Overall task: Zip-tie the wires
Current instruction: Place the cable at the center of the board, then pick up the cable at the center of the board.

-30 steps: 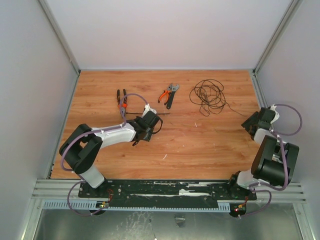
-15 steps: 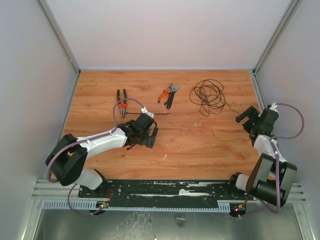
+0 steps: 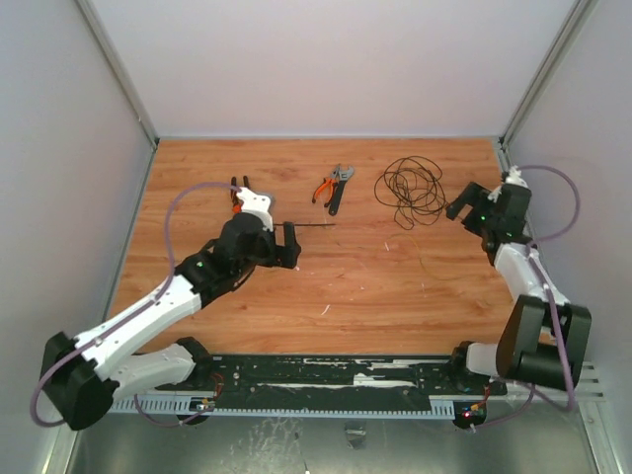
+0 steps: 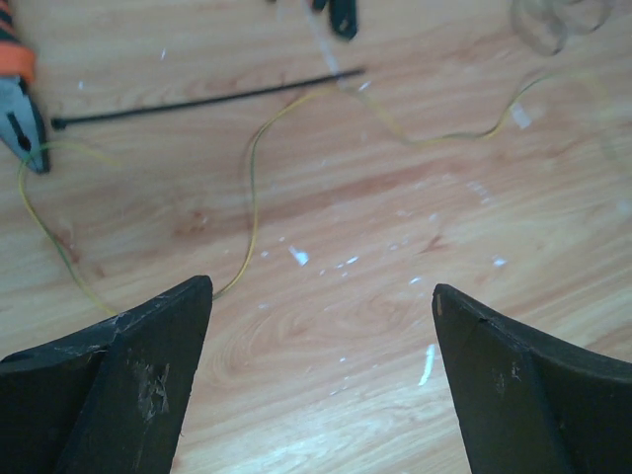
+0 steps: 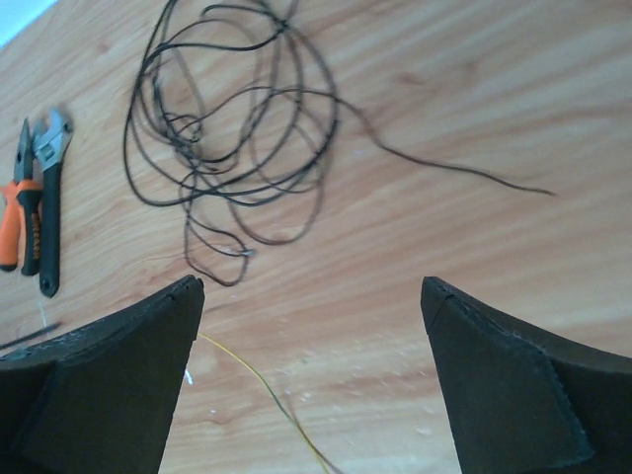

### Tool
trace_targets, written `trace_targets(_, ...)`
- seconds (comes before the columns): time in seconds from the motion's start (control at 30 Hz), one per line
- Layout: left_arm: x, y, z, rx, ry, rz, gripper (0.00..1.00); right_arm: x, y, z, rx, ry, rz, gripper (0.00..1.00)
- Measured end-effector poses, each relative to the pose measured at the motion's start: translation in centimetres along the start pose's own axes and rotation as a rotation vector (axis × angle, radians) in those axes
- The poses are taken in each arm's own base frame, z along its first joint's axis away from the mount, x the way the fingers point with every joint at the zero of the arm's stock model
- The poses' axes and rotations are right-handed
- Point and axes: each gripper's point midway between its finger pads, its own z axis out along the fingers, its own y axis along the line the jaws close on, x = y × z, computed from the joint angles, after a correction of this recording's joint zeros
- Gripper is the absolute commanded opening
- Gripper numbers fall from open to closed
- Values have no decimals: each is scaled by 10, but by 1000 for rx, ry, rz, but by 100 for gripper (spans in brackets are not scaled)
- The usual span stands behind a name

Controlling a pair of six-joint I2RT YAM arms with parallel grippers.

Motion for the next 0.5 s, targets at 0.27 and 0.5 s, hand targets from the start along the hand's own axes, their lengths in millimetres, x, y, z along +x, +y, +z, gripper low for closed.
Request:
trace_targets(0.27,-46,-11,-39,114,-178,-84,98,16,68,68,-144,121,-86,78)
trace_targets(0.5,-34,-10,-37,126,-149,-88,98,14,100,123,-190,153,-98,58)
